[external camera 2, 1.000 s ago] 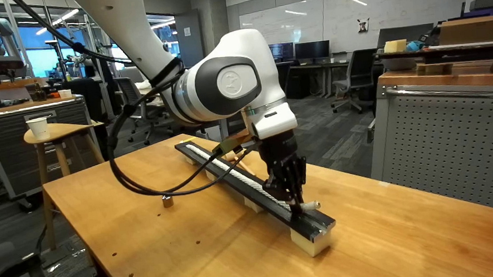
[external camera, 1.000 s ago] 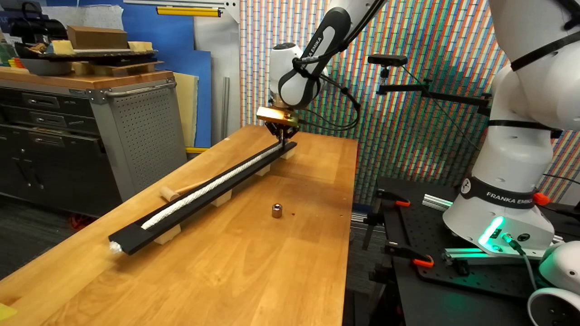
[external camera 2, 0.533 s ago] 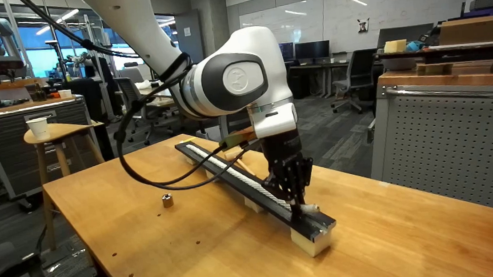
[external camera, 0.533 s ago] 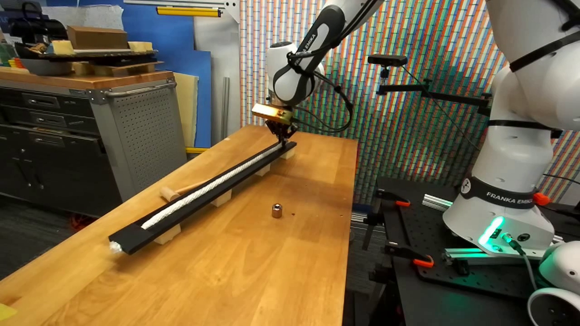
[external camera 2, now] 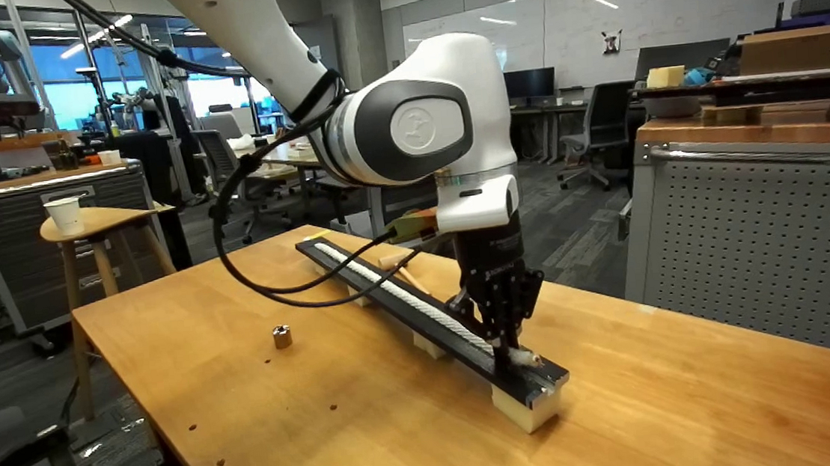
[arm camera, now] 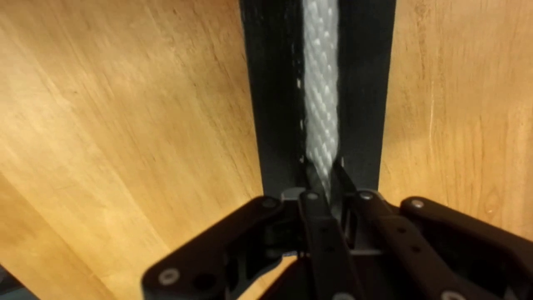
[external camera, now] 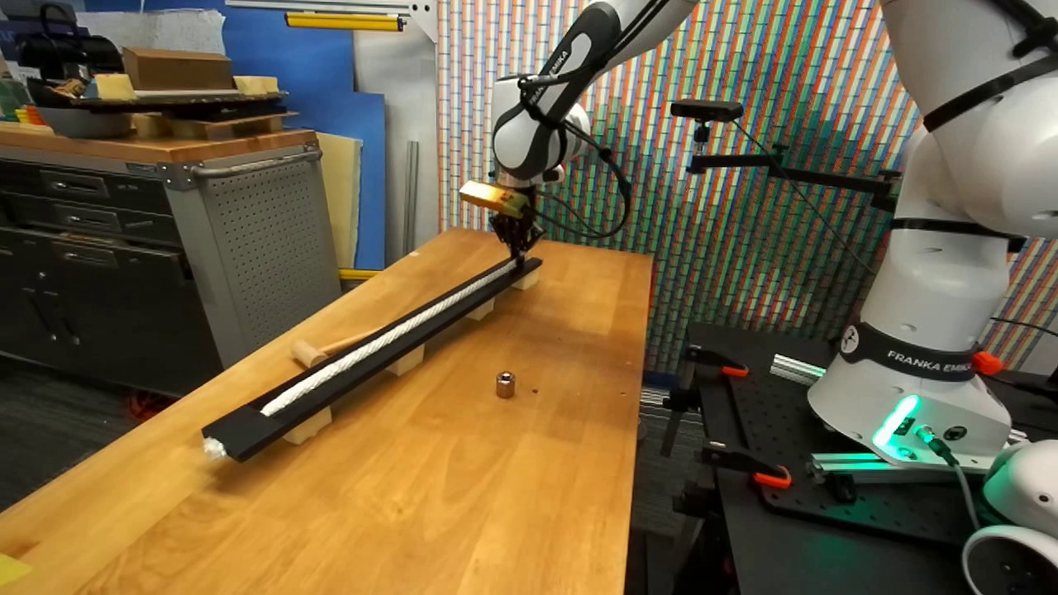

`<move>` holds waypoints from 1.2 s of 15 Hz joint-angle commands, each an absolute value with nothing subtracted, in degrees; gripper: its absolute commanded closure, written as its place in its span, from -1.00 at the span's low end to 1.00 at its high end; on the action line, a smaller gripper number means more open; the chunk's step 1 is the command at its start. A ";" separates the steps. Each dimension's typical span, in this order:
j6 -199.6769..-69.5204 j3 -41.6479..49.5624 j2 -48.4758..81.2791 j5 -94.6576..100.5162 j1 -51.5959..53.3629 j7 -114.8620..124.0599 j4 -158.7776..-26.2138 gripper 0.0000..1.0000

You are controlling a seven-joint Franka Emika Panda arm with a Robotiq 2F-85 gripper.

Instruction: Align the rope with the black object

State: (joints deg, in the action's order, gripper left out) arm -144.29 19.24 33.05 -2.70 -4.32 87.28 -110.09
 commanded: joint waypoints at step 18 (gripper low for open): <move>-131.88 12.96 35.92 -15.08 -15.73 67.80 -100.17 -0.50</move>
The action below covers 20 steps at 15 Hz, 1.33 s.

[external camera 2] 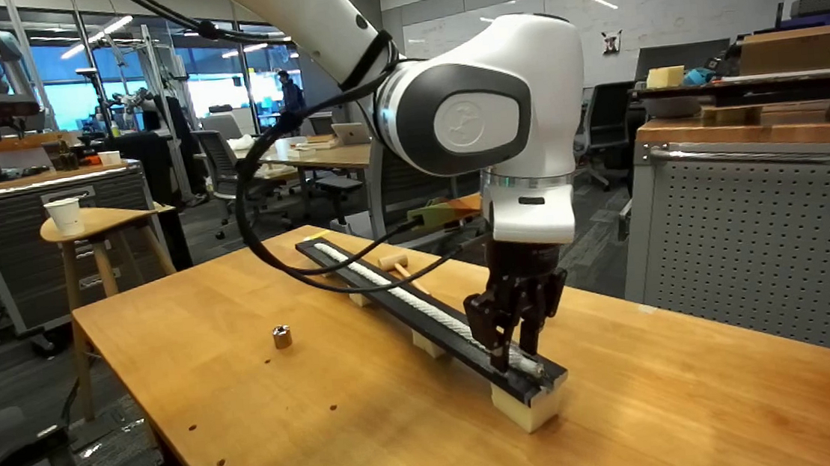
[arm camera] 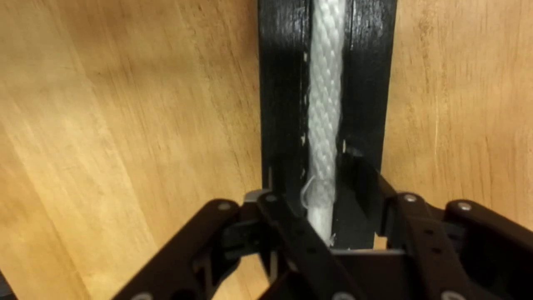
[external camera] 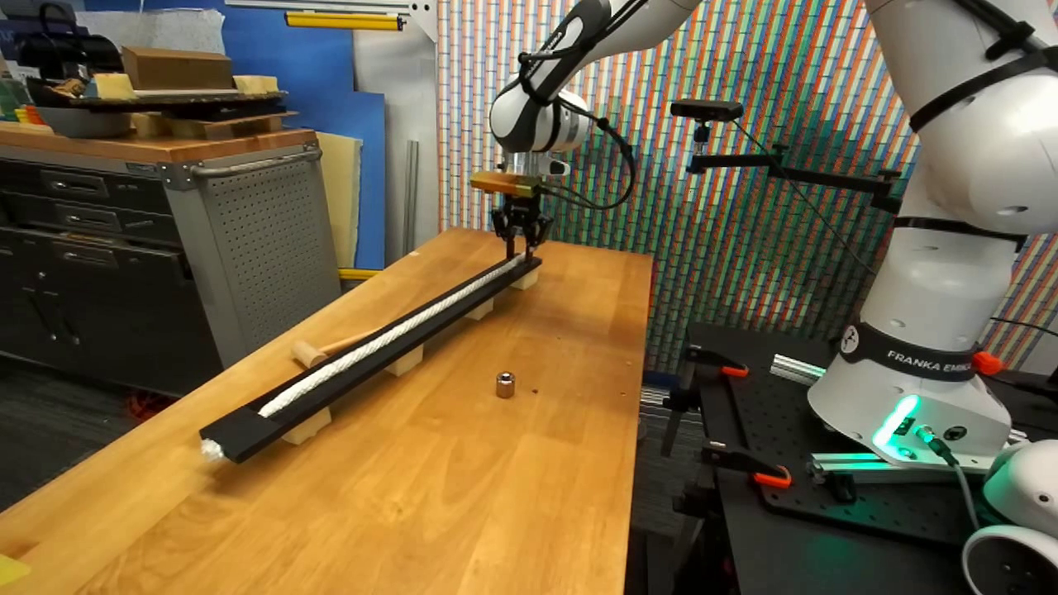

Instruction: Align the rope with the black object

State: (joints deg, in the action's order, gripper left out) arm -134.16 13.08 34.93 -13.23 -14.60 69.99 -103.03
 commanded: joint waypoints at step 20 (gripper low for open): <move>-129.96 10.87 26.83 -6.37 -7.80 32.44 -107.46 -1.00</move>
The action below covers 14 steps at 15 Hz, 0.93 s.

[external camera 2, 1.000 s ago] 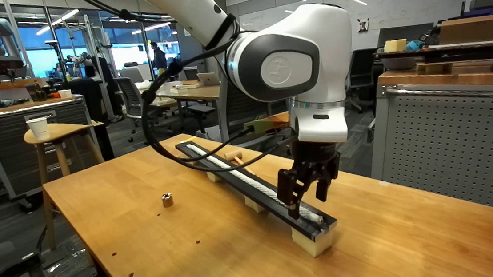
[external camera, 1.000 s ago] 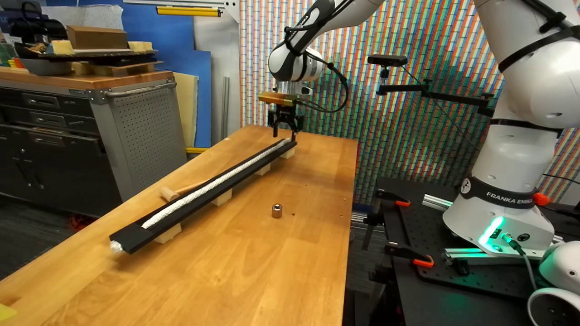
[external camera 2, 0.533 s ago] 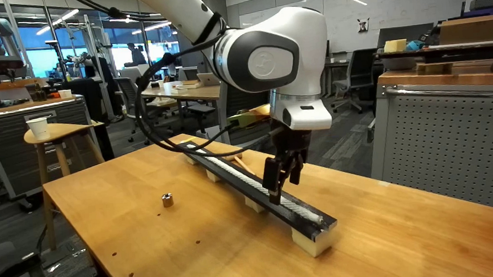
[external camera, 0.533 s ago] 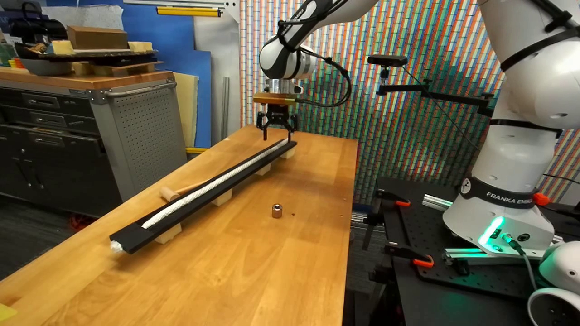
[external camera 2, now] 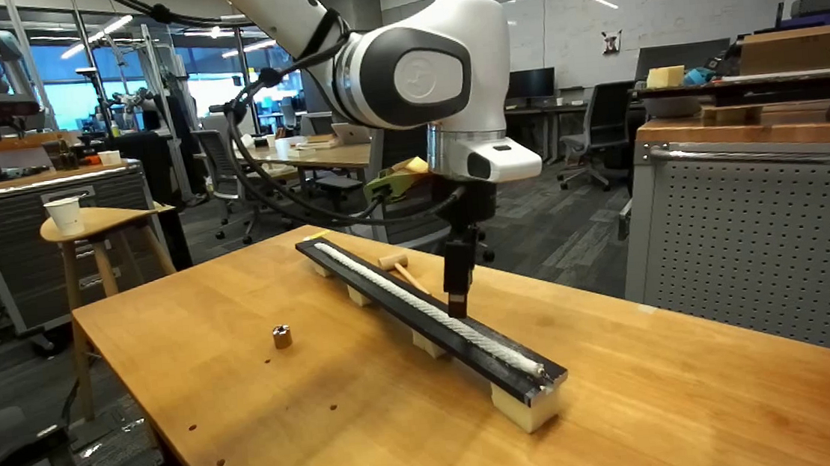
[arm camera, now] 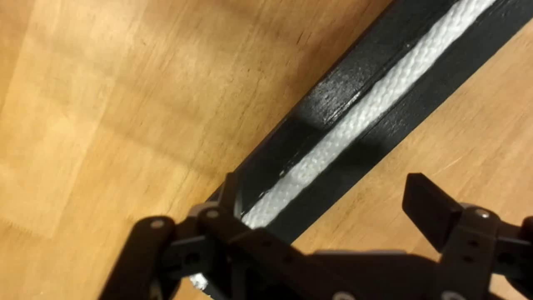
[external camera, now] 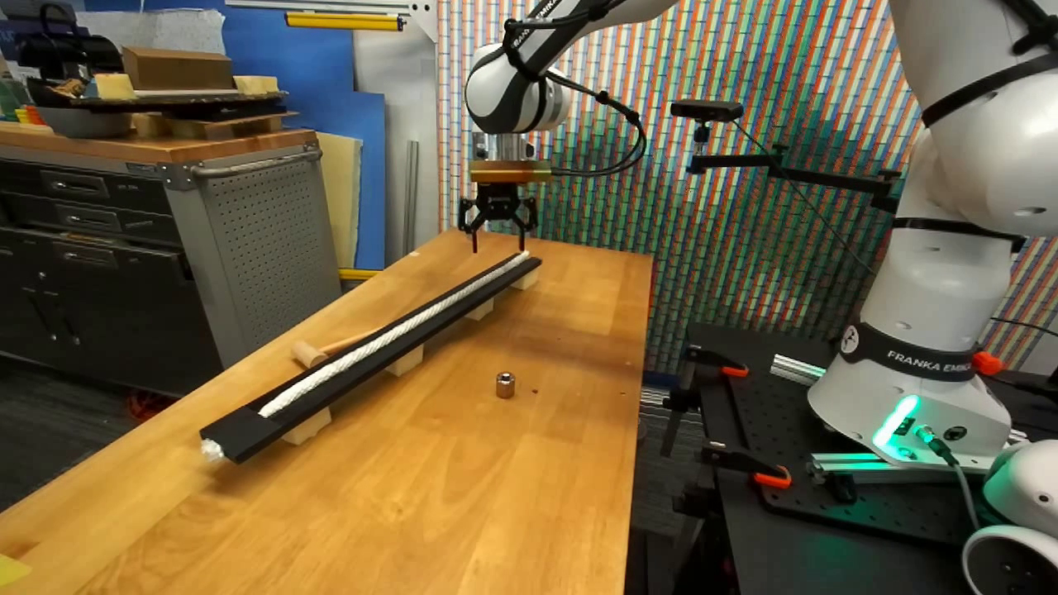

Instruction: Align the rope with the black object

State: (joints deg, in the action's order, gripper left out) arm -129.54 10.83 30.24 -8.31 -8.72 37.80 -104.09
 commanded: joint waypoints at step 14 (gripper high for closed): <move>-129.74 11.02 26.91 -7.16 -6.50 27.03 -108.56 -1.00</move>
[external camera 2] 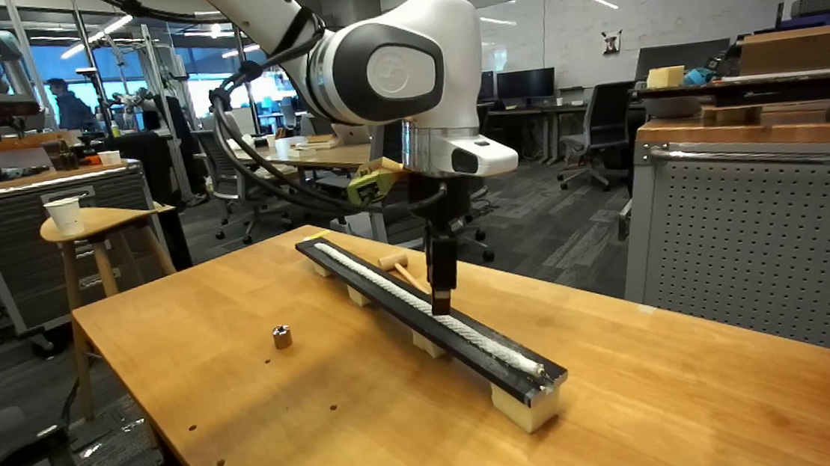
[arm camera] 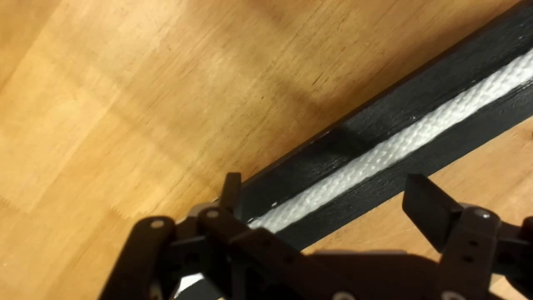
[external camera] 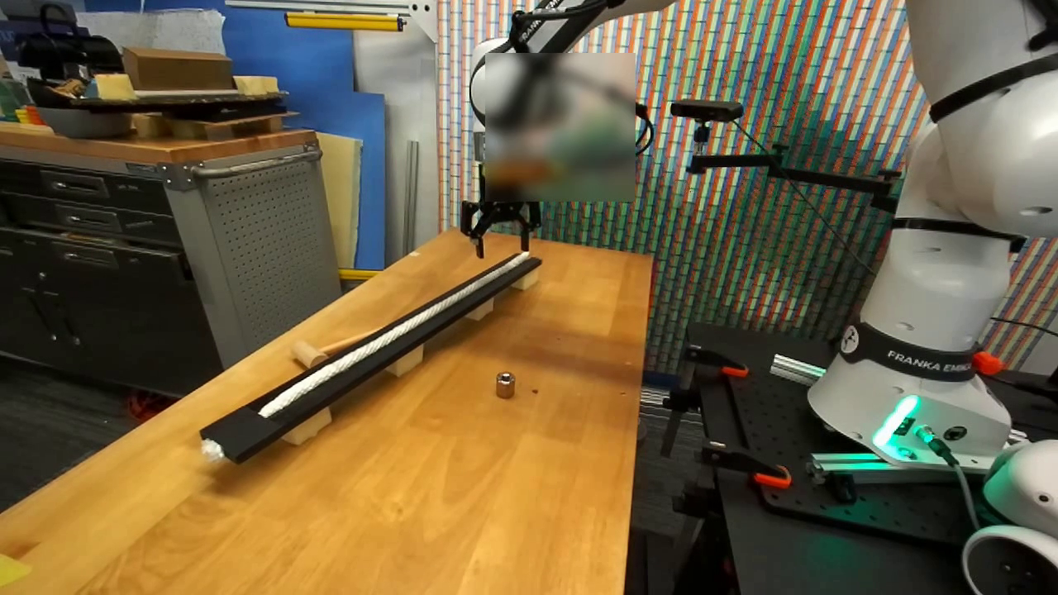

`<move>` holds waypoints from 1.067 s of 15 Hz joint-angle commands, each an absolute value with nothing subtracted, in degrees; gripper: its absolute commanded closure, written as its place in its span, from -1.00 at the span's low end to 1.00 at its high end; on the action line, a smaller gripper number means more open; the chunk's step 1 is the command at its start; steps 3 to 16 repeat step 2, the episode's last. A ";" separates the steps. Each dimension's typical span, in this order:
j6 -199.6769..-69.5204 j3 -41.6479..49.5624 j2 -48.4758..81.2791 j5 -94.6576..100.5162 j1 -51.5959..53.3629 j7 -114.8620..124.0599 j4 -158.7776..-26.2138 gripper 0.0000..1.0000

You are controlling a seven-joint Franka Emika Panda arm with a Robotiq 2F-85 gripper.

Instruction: Align the rope with the black object

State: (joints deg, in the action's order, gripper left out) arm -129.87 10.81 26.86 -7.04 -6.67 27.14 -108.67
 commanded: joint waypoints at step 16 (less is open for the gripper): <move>-129.75 11.02 26.91 -7.16 -6.50 27.00 -108.56 -1.00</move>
